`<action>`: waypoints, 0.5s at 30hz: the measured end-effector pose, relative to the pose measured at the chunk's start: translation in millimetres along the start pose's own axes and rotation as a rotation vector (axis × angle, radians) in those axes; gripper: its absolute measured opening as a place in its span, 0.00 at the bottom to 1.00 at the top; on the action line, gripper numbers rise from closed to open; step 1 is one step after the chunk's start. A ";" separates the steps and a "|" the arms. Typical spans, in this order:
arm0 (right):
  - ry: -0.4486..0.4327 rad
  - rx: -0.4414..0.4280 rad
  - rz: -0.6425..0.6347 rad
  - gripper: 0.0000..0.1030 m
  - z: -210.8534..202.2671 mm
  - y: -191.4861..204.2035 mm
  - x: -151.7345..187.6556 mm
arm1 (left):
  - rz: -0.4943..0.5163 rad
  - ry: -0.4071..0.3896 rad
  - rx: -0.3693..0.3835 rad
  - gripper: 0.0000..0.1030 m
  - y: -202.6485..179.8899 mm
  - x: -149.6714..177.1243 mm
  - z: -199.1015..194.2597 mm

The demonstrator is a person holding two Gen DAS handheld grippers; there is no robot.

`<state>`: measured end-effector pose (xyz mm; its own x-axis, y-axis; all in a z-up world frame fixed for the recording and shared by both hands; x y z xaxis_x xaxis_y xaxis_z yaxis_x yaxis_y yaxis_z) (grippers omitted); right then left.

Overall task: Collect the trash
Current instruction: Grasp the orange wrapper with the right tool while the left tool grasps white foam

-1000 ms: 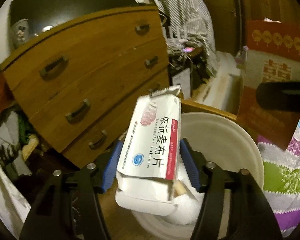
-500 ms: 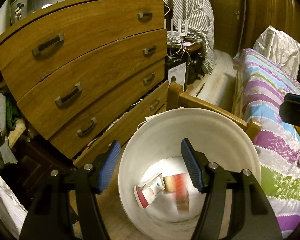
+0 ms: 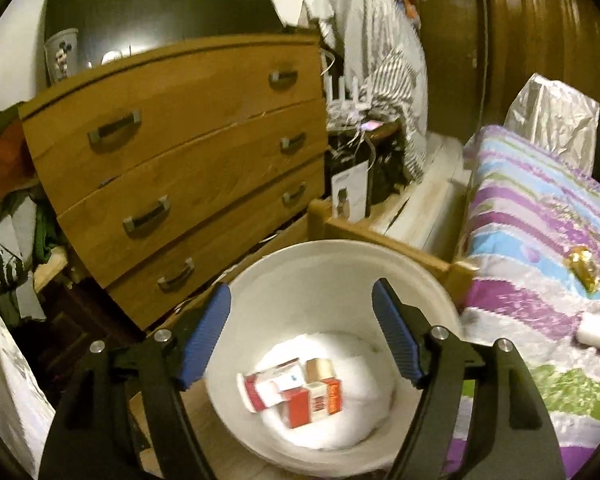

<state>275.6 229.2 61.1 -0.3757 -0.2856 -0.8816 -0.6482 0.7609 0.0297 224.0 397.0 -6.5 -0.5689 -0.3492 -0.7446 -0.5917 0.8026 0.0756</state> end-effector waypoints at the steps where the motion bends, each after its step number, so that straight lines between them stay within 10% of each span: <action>1: -0.035 0.029 0.003 0.61 -13.9 -10.9 5.5 | 0.007 -0.017 0.011 0.69 -9.4 1.8 -6.9; 8: -0.097 0.184 0.039 0.74 -87.4 -95.7 60.8 | 0.096 -0.079 0.103 0.76 -75.0 19.4 -35.5; 15: 0.039 0.351 0.056 0.78 -149.3 -200.5 153.9 | 0.192 -0.046 0.191 0.78 -131.5 53.7 -36.9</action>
<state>248.8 -54.4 -10.2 -0.4339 -0.2549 -0.8642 -0.3613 0.9279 -0.0923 250.1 254.9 -32.0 -0.6313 -0.1630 -0.7582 -0.3542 0.9303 0.0949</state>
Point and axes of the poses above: each gripper's, at about its wrist camera, not at the fingertips, and z roughly the way its jaws point, y to its left, x to its underside, the point moved 8 cm from there along z, roughly the way its jaws point, and after that the axes turned 4 degrees about y, right-handed, at the moved point
